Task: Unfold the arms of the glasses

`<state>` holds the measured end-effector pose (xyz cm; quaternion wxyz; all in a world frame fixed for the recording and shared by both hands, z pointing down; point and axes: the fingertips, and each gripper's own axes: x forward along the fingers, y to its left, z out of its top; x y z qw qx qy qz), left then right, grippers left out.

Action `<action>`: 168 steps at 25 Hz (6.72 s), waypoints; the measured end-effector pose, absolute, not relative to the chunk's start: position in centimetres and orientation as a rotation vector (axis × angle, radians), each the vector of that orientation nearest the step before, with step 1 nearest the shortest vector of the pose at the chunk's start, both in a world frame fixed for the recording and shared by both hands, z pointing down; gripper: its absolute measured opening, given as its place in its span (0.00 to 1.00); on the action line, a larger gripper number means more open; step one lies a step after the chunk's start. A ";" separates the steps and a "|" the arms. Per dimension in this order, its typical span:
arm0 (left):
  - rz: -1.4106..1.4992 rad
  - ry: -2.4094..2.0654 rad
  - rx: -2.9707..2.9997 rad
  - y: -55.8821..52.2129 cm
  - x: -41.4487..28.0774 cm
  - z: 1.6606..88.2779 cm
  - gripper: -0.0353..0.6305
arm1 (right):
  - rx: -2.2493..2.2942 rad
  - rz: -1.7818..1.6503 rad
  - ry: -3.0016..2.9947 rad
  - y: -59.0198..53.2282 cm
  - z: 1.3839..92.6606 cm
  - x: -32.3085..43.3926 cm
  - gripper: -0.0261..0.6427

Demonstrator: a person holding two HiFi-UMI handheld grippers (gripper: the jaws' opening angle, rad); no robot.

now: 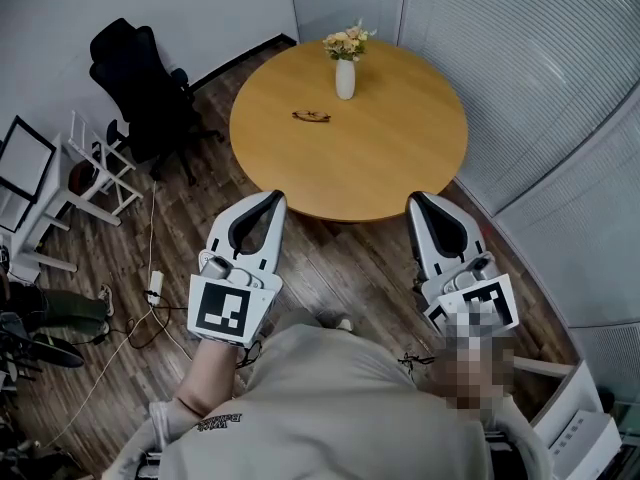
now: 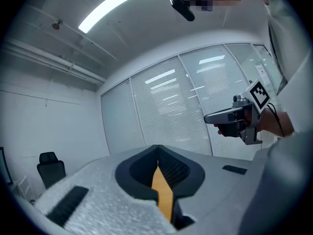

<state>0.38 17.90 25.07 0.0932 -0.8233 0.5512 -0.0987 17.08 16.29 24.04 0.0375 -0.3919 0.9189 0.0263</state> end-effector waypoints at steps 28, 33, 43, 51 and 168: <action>-0.353 1.618 -2.483 8.2 -5.3 28.0 0.09 | -1.193 0.095 2.910 7.2 25.8 9.9 0.08; -0.357 1.611 -2.497 4.7 -7.3 28.7 0.09 | -1.220 0.081 2.931 4.0 26.5 7.9 0.08; -0.268 1.542 -2.591 -2.7 -11.3 28.2 0.09 | -1.328 0.070 2.942 -2.6 26.7 3.4 0.08; -0.297 1.448 -2.613 -7.8 -14.0 28.9 0.09 | -1.454 0.055 2.911 -6.8 26.9 1.4 0.08; -1.089 1.208 -2.484 -32.8 -9.1 51.1 0.12 | -1.708 -0.309 2.881 -25.8 42.3 7.4 0.08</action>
